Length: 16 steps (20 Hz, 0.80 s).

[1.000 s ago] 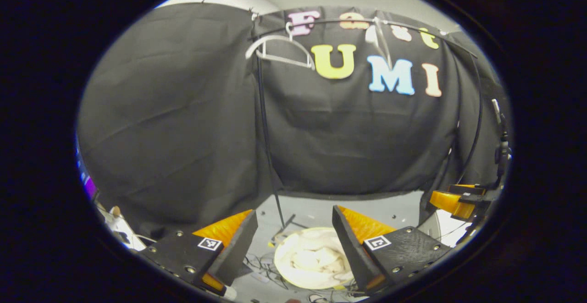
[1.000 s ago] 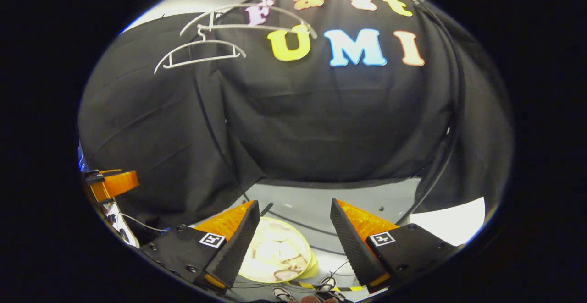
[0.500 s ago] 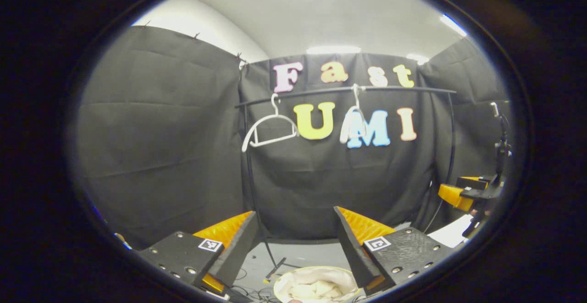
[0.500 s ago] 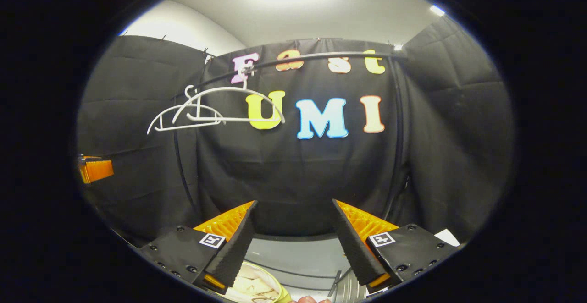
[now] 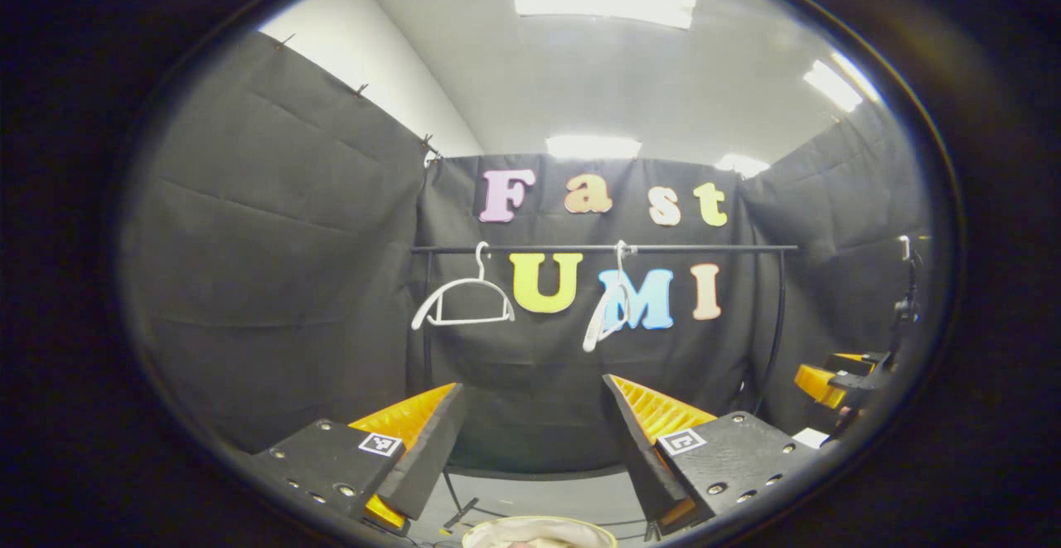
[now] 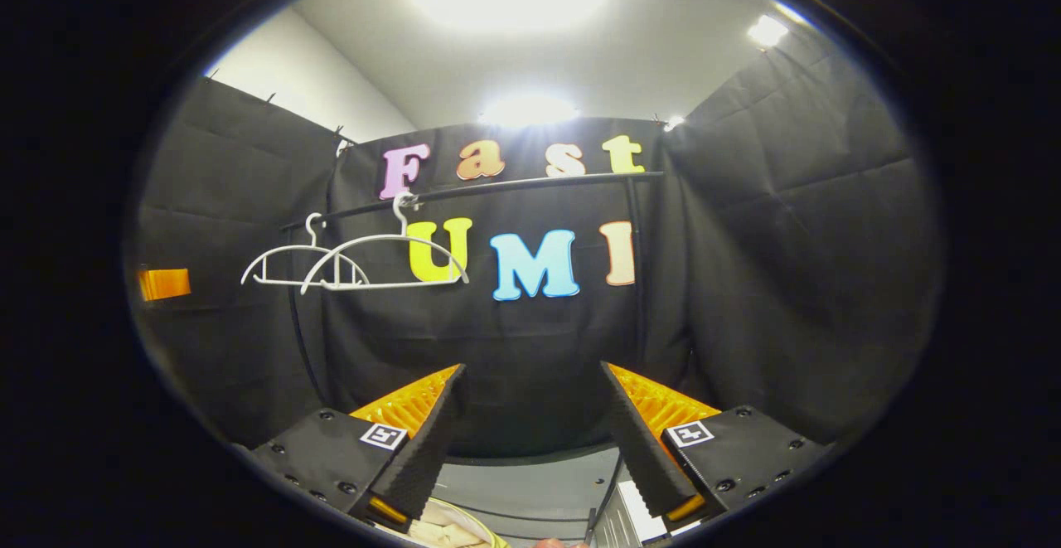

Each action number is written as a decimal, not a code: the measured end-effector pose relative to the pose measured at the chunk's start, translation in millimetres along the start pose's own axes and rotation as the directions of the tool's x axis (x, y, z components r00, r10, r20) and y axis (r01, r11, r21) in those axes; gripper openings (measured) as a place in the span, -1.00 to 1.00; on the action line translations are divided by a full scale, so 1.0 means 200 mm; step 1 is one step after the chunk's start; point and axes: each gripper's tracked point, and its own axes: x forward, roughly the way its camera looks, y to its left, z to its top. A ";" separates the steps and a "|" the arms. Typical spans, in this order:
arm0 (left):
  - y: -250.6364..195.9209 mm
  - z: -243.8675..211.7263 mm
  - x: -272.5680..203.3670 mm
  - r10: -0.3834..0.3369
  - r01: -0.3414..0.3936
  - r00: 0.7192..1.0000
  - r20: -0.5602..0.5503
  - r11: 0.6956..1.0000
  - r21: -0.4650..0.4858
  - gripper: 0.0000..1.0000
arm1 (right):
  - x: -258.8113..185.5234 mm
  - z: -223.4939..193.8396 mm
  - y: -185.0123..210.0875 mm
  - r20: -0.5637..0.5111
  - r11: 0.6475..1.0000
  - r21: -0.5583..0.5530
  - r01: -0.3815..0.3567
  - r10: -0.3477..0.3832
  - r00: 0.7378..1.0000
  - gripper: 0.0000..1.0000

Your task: Grasp the clothes on the hanger with both hands and then place them into the laundry hamper below.

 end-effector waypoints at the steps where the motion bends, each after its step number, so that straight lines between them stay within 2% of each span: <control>1: 0.01 0.03 -0.01 -0.006 0.006 1.000 0.012 1.000 0.006 0.91 | 0.00 0.01 -0.03 0.000 1.000 0.000 0.018 -0.018 1.000 0.95; 4: 0.07 0.01 0.01 -0.004 0.003 1.000 0.003 0.999 0.033 0.90 | 0.01 0.02 -0.08 -0.010 0.999 -0.001 0.053 -0.053 0.999 0.95; 10: 0.17 -0.13 0.03 0.023 -0.024 0.998 -0.060 1.000 -0.009 0.90 | -0.02 -0.01 -0.09 -0.021 0.997 -0.001 0.083 -0.083 0.996 0.95; 16: 0.23 -0.21 0.04 0.056 -0.055 0.995 -0.086 0.998 0.007 0.90 | 0.06 -0.07 0.02 -0.073 0.999 -0.011 0.047 -0.048 0.996 0.95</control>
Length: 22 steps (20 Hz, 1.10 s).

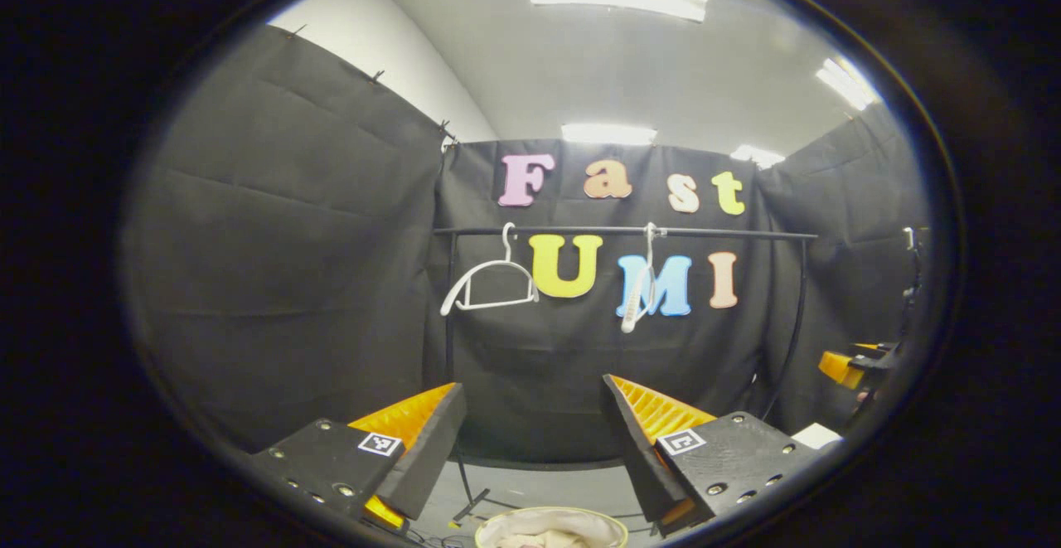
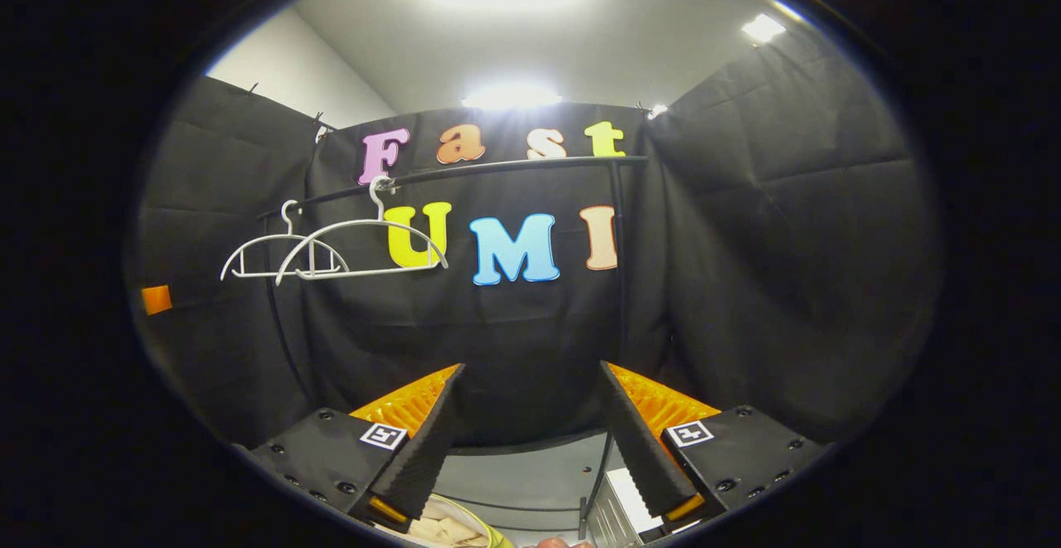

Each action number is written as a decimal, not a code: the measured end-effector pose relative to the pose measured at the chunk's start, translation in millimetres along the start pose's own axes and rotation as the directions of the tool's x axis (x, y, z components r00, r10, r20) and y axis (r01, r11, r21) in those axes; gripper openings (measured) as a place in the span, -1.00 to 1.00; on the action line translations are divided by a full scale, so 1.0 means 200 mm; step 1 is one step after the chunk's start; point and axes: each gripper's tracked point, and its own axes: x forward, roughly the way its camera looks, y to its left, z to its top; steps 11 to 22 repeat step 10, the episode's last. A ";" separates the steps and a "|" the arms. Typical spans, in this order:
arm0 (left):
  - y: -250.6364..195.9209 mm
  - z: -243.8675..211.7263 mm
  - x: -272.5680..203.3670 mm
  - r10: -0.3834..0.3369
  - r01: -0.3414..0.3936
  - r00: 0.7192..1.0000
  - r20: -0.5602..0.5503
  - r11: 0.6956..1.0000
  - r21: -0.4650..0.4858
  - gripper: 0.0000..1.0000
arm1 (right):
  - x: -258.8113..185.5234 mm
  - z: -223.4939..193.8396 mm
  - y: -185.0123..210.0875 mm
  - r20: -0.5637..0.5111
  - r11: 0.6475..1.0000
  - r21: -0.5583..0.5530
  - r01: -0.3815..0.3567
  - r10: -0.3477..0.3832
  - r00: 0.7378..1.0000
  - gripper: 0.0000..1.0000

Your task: Grasp the clothes on the hanger with both hands and then place them into the laundry hamper below.

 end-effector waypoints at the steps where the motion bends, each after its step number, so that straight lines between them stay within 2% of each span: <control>1: 0.00 -0.01 0.00 0.004 -0.004 1.000 -0.006 1.000 -0.003 0.90 | 0.01 -0.01 0.02 -0.004 1.000 -0.004 -0.010 0.010 1.000 0.95; 5: 0.03 -0.03 -0.03 0.017 -0.017 1.000 -0.014 1.000 0.005 0.90 | 0.03 -0.02 0.08 -0.017 0.999 -0.014 -0.041 0.040 0.999 0.95; 22: 0.01 -0.05 -0.05 0.013 -0.012 1.000 -0.019 1.000 0.024 0.90 | 0.03 -0.03 0.09 -0.024 0.999 -0.003 -0.045 0.045 0.999 0.95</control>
